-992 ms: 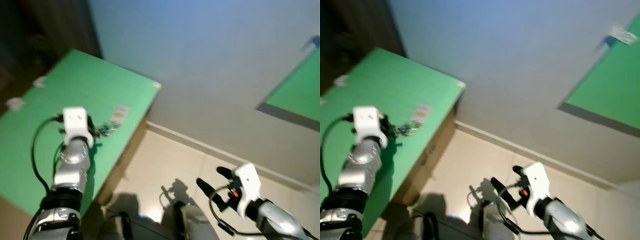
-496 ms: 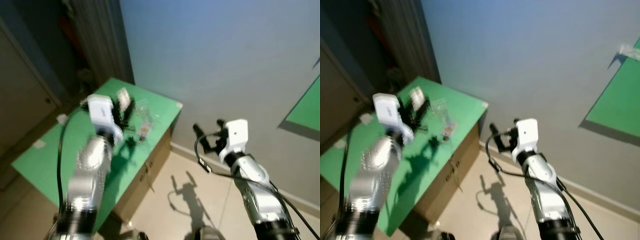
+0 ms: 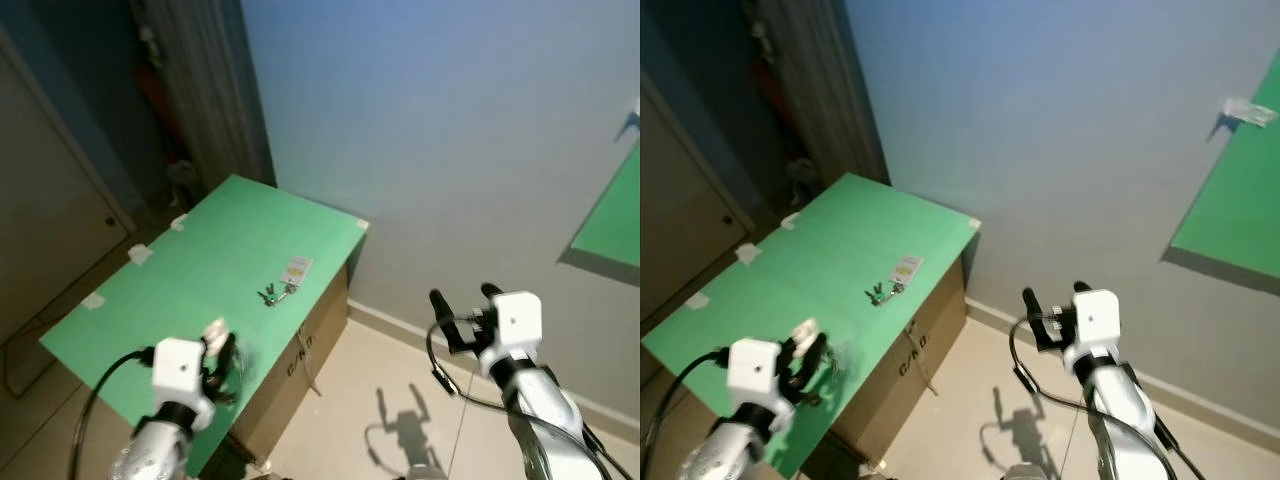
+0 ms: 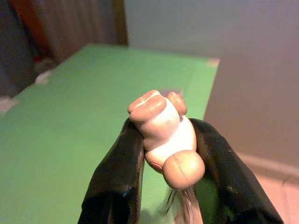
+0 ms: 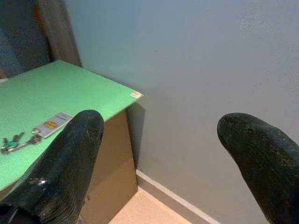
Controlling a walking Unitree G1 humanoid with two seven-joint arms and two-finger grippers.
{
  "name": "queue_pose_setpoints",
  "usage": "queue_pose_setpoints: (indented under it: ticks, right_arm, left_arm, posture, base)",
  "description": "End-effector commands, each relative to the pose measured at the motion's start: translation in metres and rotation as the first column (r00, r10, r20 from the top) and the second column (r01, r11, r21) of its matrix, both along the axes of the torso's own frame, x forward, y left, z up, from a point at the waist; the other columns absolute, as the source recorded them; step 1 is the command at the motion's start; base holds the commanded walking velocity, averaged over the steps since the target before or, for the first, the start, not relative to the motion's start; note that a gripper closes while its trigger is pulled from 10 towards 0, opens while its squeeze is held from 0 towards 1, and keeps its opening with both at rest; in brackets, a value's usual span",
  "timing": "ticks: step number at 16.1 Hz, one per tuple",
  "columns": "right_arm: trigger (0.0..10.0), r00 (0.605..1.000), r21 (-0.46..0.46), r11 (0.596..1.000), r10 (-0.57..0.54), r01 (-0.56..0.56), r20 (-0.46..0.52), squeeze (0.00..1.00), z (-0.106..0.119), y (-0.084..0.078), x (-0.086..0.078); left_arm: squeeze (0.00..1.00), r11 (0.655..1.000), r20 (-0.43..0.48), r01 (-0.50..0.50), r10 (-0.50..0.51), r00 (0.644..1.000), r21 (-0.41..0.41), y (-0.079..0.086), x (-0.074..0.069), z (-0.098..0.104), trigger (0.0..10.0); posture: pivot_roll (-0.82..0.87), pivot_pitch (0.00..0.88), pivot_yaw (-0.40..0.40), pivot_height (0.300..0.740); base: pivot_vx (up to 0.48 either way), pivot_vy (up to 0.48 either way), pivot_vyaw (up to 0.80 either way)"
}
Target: Hang keys on a hook
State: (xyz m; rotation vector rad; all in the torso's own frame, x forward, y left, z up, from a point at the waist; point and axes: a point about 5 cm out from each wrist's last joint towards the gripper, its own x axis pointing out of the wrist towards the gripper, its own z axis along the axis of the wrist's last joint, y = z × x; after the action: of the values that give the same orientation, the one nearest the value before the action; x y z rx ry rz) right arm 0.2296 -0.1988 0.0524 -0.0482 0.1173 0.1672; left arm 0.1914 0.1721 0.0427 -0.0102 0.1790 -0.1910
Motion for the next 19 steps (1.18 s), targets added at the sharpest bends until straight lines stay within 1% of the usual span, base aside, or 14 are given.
queue_pose_setpoints:
  ticks: [1, 2, 3, 5, 6, 8, 9, 12, 15, 19]
  right_arm:
    - [10.0, 0.999, 0.01, 1.0, 0.025, -0.026, 0.024, 0.0, 0.003, 0.004, -0.001]
    - [10.0, 0.998, 0.008, 0.999, 0.05, -0.05, 0.031, 0.0, 0.004, 0.009, 0.0]
    - [10.0, 0.997, 0.012, 0.998, 0.063, -0.064, 0.046, 0.0, 0.006, 0.013, 0.005]
    - [10.0, 0.996, 0.023, 0.998, 0.063, -0.064, 0.061, 0.0, 0.009, 0.017, 0.011]
    - [10.0, 0.996, 0.008, 0.997, 0.075, -0.075, 0.053, 0.0, 0.008, 0.019, 0.014]
    - [10.0, 0.995, 0.017, 0.996, 0.082, -0.083, 0.048, 0.0, 0.006, 0.022, 0.016]
    - [10.0, 0.995, 0.025, 0.996, 0.085, -0.086, 0.044, 0.0, 0.005, 0.024, 0.017]
    - [10.0, 0.995, 0.032, 0.995, 0.089, -0.09, 0.033, 0.0, 0.001, 0.026, 0.015]
    - [10.0, 0.995, 0.036, 0.995, 0.095, -0.095, 0.023, 0.0, -0.002, 0.028, 0.013]
    - [10.0, 0.995, 0.034, 0.995, 0.095, -0.096, 0.015, 0.0, -0.003, 0.025, 0.013]
  left_arm:
    - [0.0, 1.0, 0.06, 0.016, -0.015, 0.998, -0.007, -0.005, 0.011, 0.012, 0.0]
    - [0.0, 0.999, 0.07, 0.034, -0.033, 0.997, -0.012, -0.009, 0.02, 0.012, 0.0]
    - [0.0, 0.999, 0.084, 0.045, -0.045, 0.995, -0.001, -0.008, 0.025, 0.014, 0.0]
    - [0.0, 0.997, 0.101, 0.076, -0.079, 0.992, 0.031, -0.009, 0.031, 0.019, 0.0]
    - [0.0, 0.997, 0.108, 0.073, -0.076, 0.991, 0.027, -0.01, 0.037, 0.022, 0.0]
    - [0.0, 0.993, 0.125, 0.109, -0.115, 0.986, 0.052, -0.013, 0.044, 0.026, 0.0]
    - [0.0, 0.987, 0.132, 0.143, -0.151, 0.98, 0.069, -0.017, 0.049, 0.027, 0.0]
    - [0.0, 0.982, 0.139, 0.17, -0.18, 0.974, 0.08, -0.021, 0.055, 0.029, 0.0]
    - [0.0, 0.971, 0.146, 0.215, -0.228, 0.963, 0.102, -0.029, 0.06, 0.031, 0.0]
    - [0.0, 0.967, 0.154, 0.234, -0.247, 0.957, 0.098, -0.034, 0.065, 0.033, 0.0]
  posture:
    - [-0.24, 0.0, 0.104, 0.74]
    - [-0.24, 0.0, 0.102, 0.74]
    - [-0.24, 0.0, 0.102, 0.74]
    - [-0.24, 0.0, 0.107, 0.74]
    - [-0.24, 0.0, 0.111, 0.74]
    - [-0.24, 0.0, 0.116, 0.74]
    - [-0.25, 0.0, 0.124, 0.74]
    - [-0.26, 0.0, 0.136, 0.74]
    - [-0.27, 0.0, 0.144, 0.74]
    - [-0.28, 0.0, 0.15, 0.74]
  base:
    - [0.0, 0.0, 0.0]
    - [0.0, 0.0, 0.0]
    - [0.0, 0.0, 0.0]
    - [0.0, 0.0, 0.0]
    - [0.0, 0.0, 0.0]
    - [0.0, 0.0, -0.62]
    - [0.0, 0.0, -0.61]
    - [0.0, 0.0, -0.61]
    - [0.0, -0.422, -0.59]
    - [0.0, -0.476, -0.56]
